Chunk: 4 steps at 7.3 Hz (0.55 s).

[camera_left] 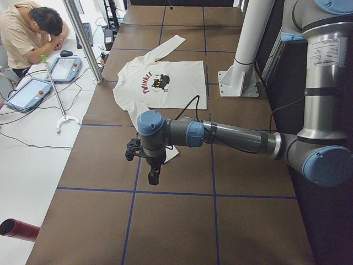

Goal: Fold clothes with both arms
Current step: 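Move the right gripper toward the cuff of the sleeve nearest it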

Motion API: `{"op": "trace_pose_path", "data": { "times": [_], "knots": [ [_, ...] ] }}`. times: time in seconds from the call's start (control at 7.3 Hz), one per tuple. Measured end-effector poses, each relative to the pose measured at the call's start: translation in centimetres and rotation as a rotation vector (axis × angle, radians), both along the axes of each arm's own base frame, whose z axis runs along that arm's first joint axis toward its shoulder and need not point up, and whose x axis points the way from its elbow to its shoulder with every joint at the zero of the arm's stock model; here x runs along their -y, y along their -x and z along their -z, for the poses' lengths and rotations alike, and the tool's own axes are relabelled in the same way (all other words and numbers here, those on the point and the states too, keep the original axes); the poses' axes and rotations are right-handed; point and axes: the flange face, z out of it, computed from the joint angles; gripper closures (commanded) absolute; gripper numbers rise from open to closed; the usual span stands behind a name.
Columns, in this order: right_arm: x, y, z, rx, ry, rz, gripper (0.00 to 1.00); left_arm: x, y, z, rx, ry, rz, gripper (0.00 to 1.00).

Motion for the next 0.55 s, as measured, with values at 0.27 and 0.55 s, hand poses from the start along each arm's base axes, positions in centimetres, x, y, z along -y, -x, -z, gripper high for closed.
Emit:
{"op": "trace_pose_path", "data": {
  "times": [0.27, 0.55],
  "knots": [
    [0.03, 0.0, -0.14, 0.002, -0.026, 0.0, 0.0, 0.03, 0.02, 0.39, 0.003, -0.007, -0.001, 0.0],
    [0.07, 0.22, -0.06, 0.004, -0.041, 0.004, 0.0, 0.22, -0.06, 0.29, -0.001, -0.002, 0.004, 0.0]
  ]
}}
